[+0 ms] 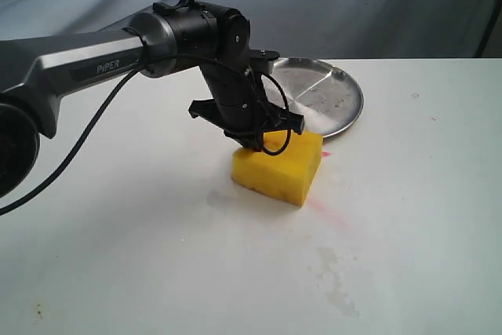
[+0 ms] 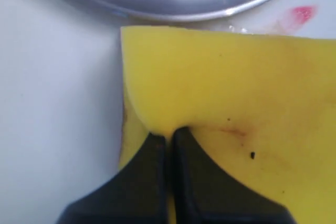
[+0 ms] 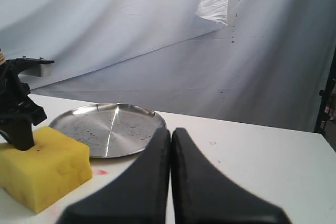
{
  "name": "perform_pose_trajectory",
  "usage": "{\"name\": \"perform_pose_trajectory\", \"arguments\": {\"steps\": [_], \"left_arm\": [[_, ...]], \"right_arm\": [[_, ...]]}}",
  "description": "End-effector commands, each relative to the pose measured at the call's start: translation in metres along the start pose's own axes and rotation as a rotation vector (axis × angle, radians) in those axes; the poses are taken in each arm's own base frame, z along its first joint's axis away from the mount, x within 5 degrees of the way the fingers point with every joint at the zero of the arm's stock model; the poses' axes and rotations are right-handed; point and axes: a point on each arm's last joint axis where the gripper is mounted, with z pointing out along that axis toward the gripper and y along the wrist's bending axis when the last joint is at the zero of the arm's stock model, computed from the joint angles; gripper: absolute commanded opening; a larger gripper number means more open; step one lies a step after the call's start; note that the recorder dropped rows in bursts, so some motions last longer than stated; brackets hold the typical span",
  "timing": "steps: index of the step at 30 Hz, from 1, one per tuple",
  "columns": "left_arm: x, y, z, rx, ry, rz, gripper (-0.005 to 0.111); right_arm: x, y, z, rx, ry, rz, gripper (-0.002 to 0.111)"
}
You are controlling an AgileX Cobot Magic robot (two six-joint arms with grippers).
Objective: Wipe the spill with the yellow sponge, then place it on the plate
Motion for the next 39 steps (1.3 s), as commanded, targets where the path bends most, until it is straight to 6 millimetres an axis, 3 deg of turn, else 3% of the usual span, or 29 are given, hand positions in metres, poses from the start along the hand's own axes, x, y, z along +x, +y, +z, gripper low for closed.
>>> {"name": "perform_pose_trajectory", "arguments": {"steps": [1, 10, 15, 18, 28, 39], "left_arm": [[-0.006, -0.017, -0.001, 0.070, -0.105, -0.014, 0.000], [-0.002, -0.042, 0.001, 0.106, -0.142, 0.020, 0.000], [0.004, -0.064, 0.015, 0.190, -0.142, 0.001, 0.000], [0.004, -0.066, 0.017, 0.192, -0.147, 0.006, 0.000], [0.000, 0.000, 0.016, -0.058, -0.028, 0.002, 0.000], [-0.002, 0.024, 0.000, -0.155, -0.015, 0.032, 0.000]], "right_arm": [[0.001, 0.000, 0.000, 0.009, -0.001, -0.006, 0.000], [0.001, 0.000, 0.000, 0.009, -0.001, -0.006, 0.000], [0.001, 0.000, 0.000, 0.009, -0.001, -0.006, 0.000], [0.001, 0.000, 0.000, 0.009, -0.001, -0.006, 0.000], [0.001, 0.000, 0.000, 0.009, -0.001, -0.006, 0.000], [0.001, 0.000, 0.000, 0.009, -0.001, -0.006, 0.000]]}}
